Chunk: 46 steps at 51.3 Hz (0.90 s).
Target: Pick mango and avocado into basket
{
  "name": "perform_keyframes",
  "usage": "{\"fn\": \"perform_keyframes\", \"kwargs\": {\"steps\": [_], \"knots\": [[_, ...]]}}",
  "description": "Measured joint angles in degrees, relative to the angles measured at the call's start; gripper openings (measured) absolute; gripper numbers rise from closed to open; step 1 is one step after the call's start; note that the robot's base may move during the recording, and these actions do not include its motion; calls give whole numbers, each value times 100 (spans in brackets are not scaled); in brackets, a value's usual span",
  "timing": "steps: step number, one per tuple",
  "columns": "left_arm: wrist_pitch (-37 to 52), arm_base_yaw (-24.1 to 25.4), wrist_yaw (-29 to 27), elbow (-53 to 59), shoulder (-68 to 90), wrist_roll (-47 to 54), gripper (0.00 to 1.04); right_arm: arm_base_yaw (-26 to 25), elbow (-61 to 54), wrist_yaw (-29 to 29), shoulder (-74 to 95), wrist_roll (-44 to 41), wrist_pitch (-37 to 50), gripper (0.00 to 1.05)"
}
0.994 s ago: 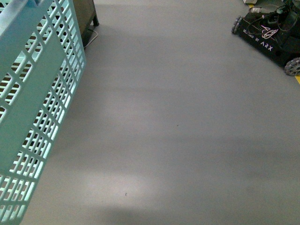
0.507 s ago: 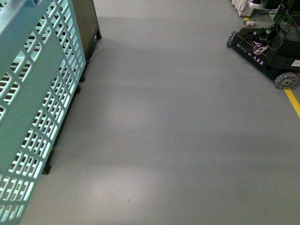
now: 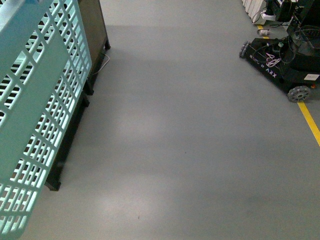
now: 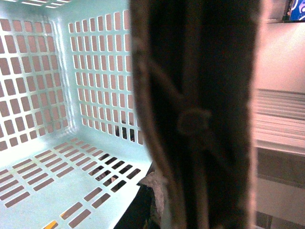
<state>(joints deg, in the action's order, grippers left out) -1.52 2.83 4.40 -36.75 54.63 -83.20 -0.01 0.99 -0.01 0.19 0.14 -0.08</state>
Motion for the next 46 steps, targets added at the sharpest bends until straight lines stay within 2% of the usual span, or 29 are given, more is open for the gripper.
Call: {"fn": "perform_keyframes", "kwargs": {"steps": [15,46], "knots": [[0,-44,111,0,-22,-50,4,0,0,15,-2,0,0,96],[0,-26,-15,-7,-28,-4,4,0,0,-4,2,0,4,96]]}}
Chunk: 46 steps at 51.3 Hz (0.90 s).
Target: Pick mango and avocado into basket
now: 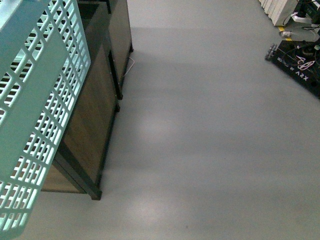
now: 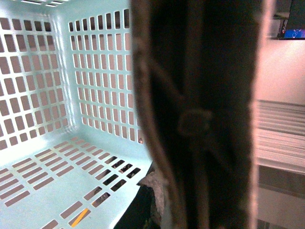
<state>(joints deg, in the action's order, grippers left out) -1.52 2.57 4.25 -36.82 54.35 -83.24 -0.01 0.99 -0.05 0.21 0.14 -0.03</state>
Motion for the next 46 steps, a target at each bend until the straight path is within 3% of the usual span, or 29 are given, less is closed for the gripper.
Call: {"fn": "perform_keyframes", "kwargs": {"steps": [46], "knots": [[0,7,13,0,2,2,4,0,0,11,2,-2,-4,96]]}}
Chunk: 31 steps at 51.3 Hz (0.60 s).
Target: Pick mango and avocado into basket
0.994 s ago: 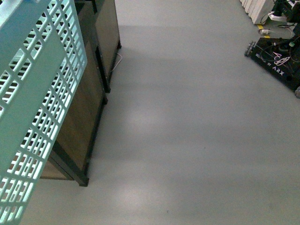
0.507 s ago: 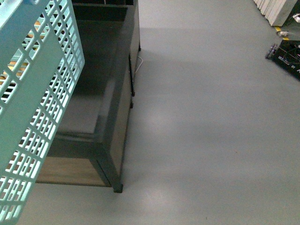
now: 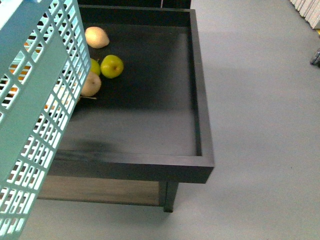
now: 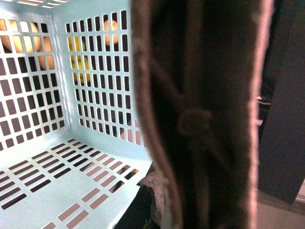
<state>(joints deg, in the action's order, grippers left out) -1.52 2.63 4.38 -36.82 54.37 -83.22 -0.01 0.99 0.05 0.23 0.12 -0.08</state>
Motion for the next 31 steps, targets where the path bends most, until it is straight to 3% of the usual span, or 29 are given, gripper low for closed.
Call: {"fn": "perform_keyframes", "kwargs": {"steps": [31], "knots": [[0,0,-4,-2,2,2,4,0,0,-2,-4,2,0,96]]}}
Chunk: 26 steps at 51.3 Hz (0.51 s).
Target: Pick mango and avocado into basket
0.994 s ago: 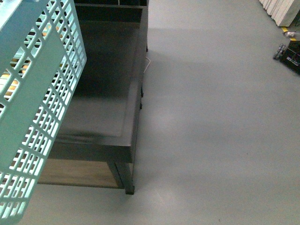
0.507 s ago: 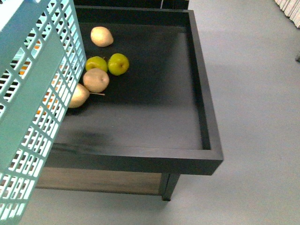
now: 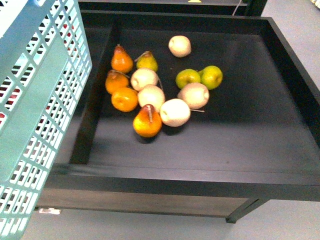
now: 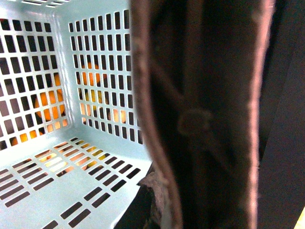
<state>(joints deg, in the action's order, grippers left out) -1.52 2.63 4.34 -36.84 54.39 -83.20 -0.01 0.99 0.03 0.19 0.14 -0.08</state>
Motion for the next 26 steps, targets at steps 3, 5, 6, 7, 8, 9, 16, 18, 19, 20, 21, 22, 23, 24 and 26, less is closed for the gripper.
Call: {"fn": "perform_keyframes", "kwargs": {"steps": [3,5,6,7,8,9,16,18,19,20,21,22,23,24,26], "knots": [[0,0,7,0,-4,-2,4,0,0,-4,2,0,0,96],[0,0,9,2,-2,0,4,0,0,-2,2,-2,0,96],[0,0,9,0,0,0,4,0,0,-7,2,0,0,96],[0,0,9,0,0,-2,4,0,0,-7,2,0,0,96],[0,0,13,0,0,-7,4,0,0,2,0,0,2,96],[0,0,17,2,-2,-4,4,0,0,4,-2,-2,2,96],[0,0,2,2,0,0,4,0,0,2,-2,0,2,96],[0,0,2,2,-2,0,4,0,0,-20,-2,0,0,96],[0,0,2,2,-2,0,4,0,0,-17,-2,2,-2,96],[0,0,2,0,-2,0,4,0,0,20,0,2,-2,96],[0,0,2,2,-2,0,4,0,0,0,0,-2,0,96],[0,0,0,2,-2,2,4,0,0,-17,-2,0,0,96],[0,0,2,2,-2,0,4,0,0,-7,-2,0,-2,96],[0,0,0,2,-2,0,4,0,0,-4,-2,0,-2,96],[0,0,0,2,-2,-2,4,0,0,-7,-2,-2,0,96]]}}
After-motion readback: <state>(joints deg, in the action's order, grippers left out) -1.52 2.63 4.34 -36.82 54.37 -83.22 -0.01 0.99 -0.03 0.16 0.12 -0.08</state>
